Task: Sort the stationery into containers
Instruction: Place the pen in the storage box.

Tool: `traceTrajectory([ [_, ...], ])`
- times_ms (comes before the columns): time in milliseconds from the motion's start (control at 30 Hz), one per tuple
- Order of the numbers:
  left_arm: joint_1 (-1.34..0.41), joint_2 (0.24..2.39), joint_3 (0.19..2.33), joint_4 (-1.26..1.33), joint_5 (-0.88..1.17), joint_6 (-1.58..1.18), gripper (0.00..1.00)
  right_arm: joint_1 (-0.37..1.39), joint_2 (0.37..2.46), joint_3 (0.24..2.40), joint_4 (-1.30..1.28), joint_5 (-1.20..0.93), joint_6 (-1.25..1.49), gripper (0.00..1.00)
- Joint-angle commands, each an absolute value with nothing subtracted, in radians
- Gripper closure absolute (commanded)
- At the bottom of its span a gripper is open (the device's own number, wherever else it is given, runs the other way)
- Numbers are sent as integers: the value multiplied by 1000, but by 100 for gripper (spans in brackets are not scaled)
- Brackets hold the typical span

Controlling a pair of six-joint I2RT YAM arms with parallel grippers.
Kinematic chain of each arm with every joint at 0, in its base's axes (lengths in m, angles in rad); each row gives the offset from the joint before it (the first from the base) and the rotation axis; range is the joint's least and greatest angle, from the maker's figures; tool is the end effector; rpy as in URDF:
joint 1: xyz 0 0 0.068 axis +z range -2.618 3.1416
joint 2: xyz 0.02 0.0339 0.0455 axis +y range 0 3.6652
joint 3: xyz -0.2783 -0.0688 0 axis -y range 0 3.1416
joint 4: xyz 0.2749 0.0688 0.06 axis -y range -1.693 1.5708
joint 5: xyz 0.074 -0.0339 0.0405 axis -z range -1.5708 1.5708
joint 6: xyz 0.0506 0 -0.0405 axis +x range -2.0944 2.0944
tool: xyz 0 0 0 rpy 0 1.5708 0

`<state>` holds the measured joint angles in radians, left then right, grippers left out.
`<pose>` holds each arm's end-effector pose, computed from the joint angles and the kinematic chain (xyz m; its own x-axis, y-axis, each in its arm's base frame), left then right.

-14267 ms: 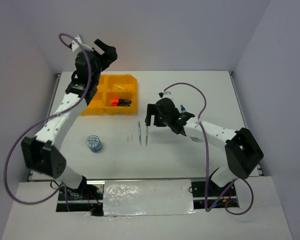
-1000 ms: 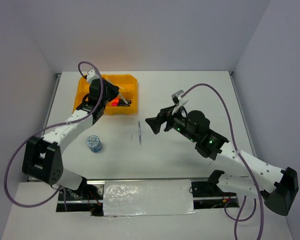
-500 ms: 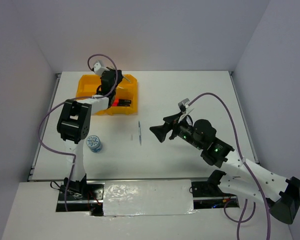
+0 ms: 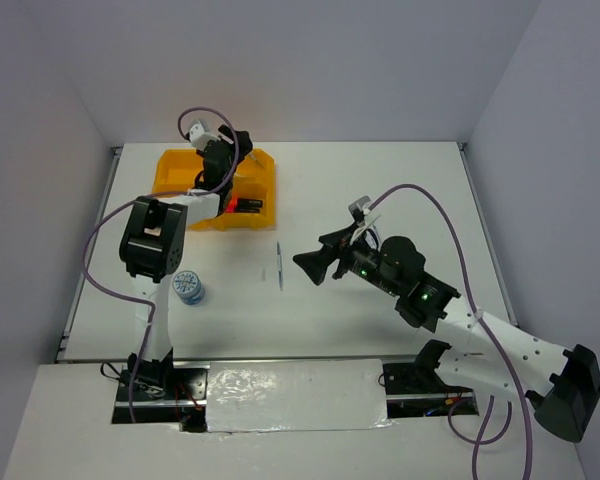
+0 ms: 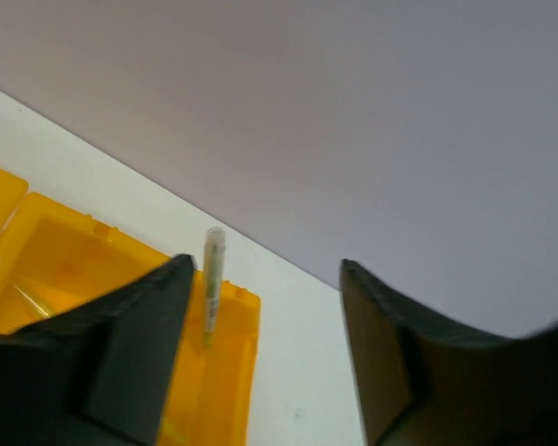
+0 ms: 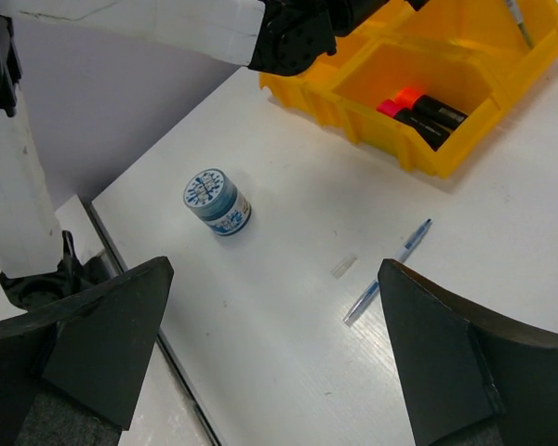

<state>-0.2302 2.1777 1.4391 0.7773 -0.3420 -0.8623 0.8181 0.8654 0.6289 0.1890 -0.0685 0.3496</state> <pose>0.5335 -0.1076 0.2061 0.1090 -0.7603 -0.6404 -0.0438 0.6399 -0.7672 0.1651 0.1813 0.3134 -0.2959 0.1839 -0.9373 -0.7169 0.6057 0.3452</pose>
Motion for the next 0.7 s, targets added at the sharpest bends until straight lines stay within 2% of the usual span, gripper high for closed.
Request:
traceTrajectory([
  [0,-218,2155,1445,835,-336,-861,16,822,894,661,241,-66,354,0],
  [33,-216,2145,1439,841,-327,-865,1,822,902,664,236,-54,356,0],
  [167,-218,2012,1413,800,-310,-864,1,824,994,733,157,55,391,0],
  [233,-224,1936,1417,706,-325,-862,1,824,1116,791,50,104,408,0],
  [367,-247,1682,1448,389,-379,-824,1,830,1329,960,-99,234,507,0],
  [400,-256,1645,1466,212,-386,-812,1,831,1372,988,-132,267,531,0],
  [467,-262,1565,1534,19,-411,-782,1,838,1487,1073,-230,316,586,2],
  [500,-264,1539,1543,-156,-414,-773,1,842,1524,1098,-250,342,598,4],
  [567,-265,1450,1516,-283,-410,-767,1,857,1594,1170,-308,356,623,10],
  [600,-267,1410,1482,-316,-407,-761,1,865,1656,1193,-324,368,626,19],
  [667,-267,1277,1334,-377,-393,-766,1,896,1707,1258,-374,399,644,30],
])
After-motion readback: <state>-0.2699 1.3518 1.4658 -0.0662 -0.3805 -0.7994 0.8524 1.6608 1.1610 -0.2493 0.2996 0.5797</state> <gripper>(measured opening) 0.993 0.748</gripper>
